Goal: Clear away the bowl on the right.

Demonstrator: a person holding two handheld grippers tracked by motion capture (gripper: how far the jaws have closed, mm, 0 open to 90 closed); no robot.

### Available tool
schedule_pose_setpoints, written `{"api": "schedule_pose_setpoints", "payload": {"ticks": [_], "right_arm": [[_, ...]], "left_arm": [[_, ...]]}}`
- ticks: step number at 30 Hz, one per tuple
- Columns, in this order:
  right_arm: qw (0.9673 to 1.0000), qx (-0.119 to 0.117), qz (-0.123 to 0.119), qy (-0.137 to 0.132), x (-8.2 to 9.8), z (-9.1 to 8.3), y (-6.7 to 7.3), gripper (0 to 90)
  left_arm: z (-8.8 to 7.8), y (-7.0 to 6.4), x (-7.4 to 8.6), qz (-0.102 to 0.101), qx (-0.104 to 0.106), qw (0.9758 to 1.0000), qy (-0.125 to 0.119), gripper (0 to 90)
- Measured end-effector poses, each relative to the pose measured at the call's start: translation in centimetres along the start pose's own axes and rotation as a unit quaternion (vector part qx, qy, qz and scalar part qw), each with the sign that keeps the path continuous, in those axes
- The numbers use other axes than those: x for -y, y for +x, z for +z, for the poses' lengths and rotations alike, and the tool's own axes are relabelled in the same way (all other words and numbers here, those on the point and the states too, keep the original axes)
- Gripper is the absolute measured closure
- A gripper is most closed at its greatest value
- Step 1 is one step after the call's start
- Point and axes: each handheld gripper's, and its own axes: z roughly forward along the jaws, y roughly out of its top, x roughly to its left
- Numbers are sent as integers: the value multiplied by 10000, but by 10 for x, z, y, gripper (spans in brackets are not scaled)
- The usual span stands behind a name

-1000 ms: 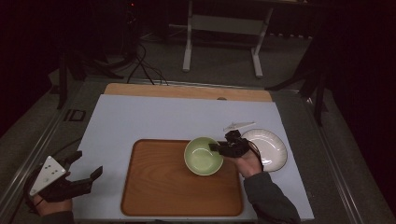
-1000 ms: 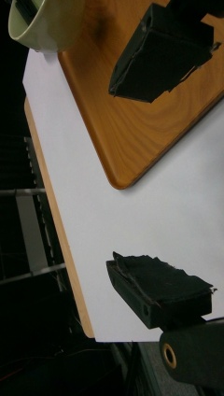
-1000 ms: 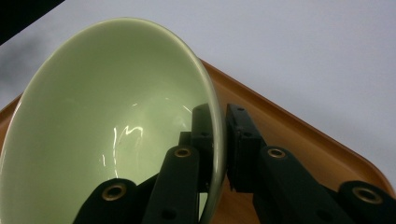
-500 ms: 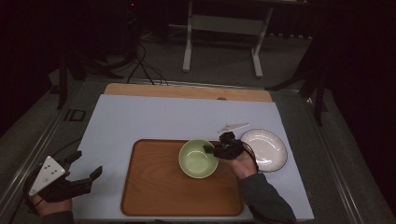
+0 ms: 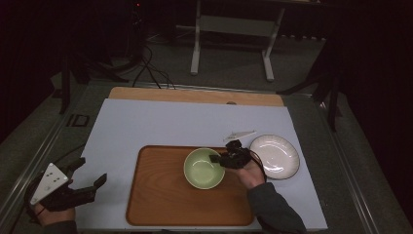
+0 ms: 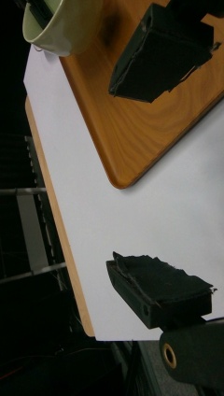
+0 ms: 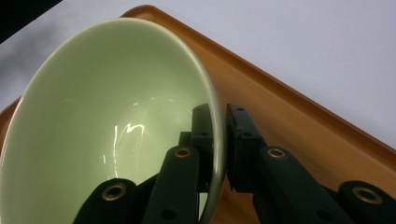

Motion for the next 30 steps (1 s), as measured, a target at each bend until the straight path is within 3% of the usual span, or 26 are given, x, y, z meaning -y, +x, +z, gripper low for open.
{"api": "schedule_pose_setpoints", "payload": {"ticks": [30], "right_arm": [[9998, -96, -30, 174, 13, 17, 5, 826]], "left_arm": [[0, 0, 0, -5, -1, 10000, -9, 143]]}}
